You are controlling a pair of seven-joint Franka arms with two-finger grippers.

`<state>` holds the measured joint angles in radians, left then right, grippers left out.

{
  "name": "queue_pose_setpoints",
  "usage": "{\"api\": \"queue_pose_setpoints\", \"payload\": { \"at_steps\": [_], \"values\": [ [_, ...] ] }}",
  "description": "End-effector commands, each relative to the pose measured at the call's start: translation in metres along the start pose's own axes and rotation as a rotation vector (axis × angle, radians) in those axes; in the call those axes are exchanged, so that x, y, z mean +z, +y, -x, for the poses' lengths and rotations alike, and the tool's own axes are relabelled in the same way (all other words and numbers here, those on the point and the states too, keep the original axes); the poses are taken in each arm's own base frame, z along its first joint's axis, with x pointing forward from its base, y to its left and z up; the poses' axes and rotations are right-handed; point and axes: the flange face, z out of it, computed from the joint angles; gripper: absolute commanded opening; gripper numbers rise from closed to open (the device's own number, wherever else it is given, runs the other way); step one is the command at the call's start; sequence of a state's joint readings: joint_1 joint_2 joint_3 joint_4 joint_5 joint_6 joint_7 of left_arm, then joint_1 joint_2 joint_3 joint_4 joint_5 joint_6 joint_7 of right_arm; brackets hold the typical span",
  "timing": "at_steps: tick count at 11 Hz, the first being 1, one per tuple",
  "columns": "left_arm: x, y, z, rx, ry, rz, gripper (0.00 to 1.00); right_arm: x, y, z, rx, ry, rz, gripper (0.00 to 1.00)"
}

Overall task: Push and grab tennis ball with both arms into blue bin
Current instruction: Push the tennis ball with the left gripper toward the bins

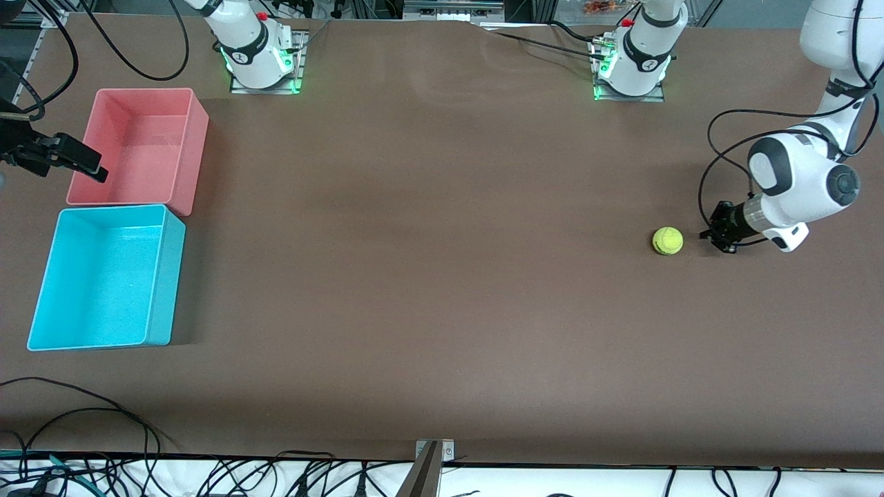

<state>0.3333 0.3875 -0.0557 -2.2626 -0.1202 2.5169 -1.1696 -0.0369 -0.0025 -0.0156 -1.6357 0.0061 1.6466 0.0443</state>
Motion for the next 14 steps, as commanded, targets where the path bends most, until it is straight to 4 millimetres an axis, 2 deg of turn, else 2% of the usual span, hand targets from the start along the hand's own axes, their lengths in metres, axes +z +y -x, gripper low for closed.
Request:
{"api": "queue_pose_setpoints", "payload": {
  "at_steps": [1, 2, 3, 5, 6, 8, 9, 10, 11, 13, 14],
  "values": [
    [0.021, -0.003, 0.097, -0.135, -0.032, 0.034, 0.0, -0.005, 0.001, -0.001, 0.01, -0.003, 0.014, 1.0],
    [0.027, 0.0, 0.143, -0.198, -0.045, 0.02, 0.0, -0.006, 0.0, -0.001, 0.007, -0.002, 0.014, 1.0],
    [0.029, 0.002, 0.178, -0.237, -0.042, 0.013, 0.0, -0.005, 0.0, -0.001, 0.005, -0.003, 0.014, 1.0],
    [0.025, 0.006, 0.216, -0.265, -0.039, 0.021, 0.0, -0.005, 0.0, -0.001, 0.005, -0.004, 0.014, 1.0],
    [0.019, 0.007, 0.218, -0.26, -0.038, 0.031, 0.0, -0.006, 0.0, -0.001, 0.005, -0.002, 0.014, 1.0],
    [-0.003, 0.006, 0.215, -0.216, -0.025, 0.027, 0.0, -0.005, -0.001, -0.001, 0.008, -0.003, 0.014, 1.0],
    [-0.015, 0.007, 0.205, -0.19, -0.022, 0.035, 0.0, -0.004, -0.001, -0.001, 0.011, -0.005, 0.013, 1.0],
    [-0.027, 0.008, 0.189, -0.158, -0.02, 0.053, 0.0, -0.001, -0.001, -0.004, 0.011, -0.005, 0.013, 1.0],
    [-0.041, 0.011, 0.17, -0.114, -0.016, 0.078, 0.0, 0.01, -0.001, -0.01, 0.011, -0.02, 0.012, 1.0],
    [-0.068, 0.014, 0.129, 0.002, -0.002, 0.115, 0.0, 0.016, -0.004, -0.022, 0.021, 0.026, -0.034, 1.0],
    [-0.085, 0.022, 0.114, 0.04, -0.005, 0.112, 0.0, 0.029, -0.008, -0.03, 0.022, 0.018, -0.054, 1.0]
  ]
}}
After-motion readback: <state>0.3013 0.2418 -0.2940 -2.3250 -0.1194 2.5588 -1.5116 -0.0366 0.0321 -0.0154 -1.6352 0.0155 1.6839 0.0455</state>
